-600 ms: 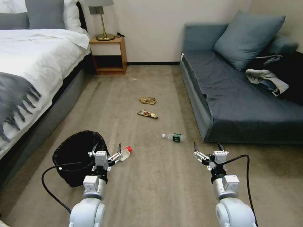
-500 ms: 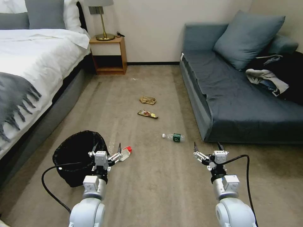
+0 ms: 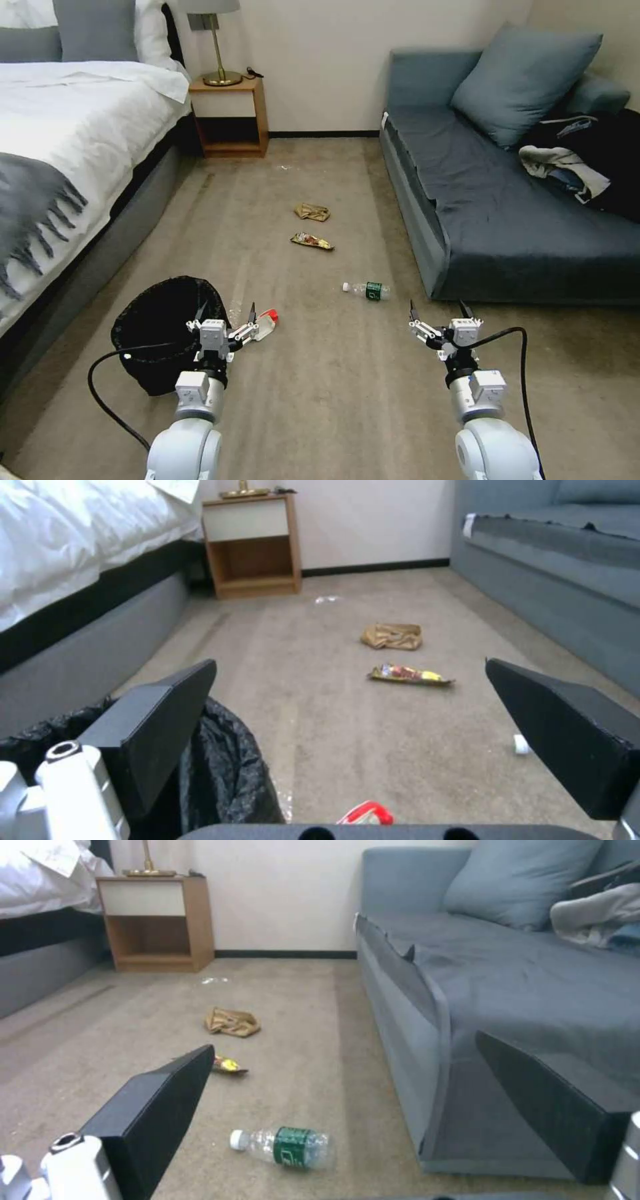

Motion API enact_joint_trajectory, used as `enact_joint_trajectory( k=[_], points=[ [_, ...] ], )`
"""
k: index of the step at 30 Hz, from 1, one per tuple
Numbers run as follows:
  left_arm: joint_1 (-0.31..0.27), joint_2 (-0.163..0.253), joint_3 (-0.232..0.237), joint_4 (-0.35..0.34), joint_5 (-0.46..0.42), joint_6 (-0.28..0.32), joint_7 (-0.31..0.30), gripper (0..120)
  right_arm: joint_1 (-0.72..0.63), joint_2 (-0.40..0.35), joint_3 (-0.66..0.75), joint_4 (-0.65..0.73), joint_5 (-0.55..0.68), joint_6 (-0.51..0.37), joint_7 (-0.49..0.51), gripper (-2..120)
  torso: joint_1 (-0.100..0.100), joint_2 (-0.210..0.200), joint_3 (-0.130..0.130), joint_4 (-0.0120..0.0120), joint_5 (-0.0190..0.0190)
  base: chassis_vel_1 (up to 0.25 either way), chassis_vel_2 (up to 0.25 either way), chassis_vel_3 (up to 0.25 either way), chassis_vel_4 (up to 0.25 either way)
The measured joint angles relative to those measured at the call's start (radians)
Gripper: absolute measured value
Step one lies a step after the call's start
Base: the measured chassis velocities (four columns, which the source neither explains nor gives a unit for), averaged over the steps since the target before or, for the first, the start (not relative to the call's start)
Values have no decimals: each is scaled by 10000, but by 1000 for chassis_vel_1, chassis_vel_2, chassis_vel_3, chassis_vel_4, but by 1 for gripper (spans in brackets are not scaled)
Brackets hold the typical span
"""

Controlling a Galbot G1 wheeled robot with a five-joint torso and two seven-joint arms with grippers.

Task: Pick up the trash bin, then pick up the garbage on the floor and place it into the trash bin.

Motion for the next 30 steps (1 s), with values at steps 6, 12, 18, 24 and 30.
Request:
enact_joint_trajectory(
  k=[6, 12, 18, 24, 30],
  points=[
    [0, 0, 0, -1, 0, 0, 0, 100, 0, 0, 0, 0, 0, 0, 0, 100, 1, 0, 0, 0, 0, 0, 0, 0, 0],
    [21, -1, -20, -44, -19, -20, 0, 100, -64, 29, -35, 108, -65, 150, 25, 100, 0, 0, 1, 0, -1, 0, 0, 0, 0],
    [753, -42, -775, -1586, -1267, -1174, -49, 100, -835, 465, -645, 1432, -863, 1846, 267, 100, 0, 0, 0, 1, -2, 0, 0, 0, 0],
    [1227, -64, -1290, -2585, -2083, -1890, -84, 100, -1568, 869, -1197, 2669, -1601, 3456, 484, 100, 0, 0, 0, -2, -16, 0, 0, 0, 0],
    [1930, -74, -2168, -3804, -2992, -3220, -107, 100, -1273, 763, -1221, 2524, -1639, 3954, 237, 100, 0, 0, 1, 3, 3, 0, 0, 0, 0]
  ],
)
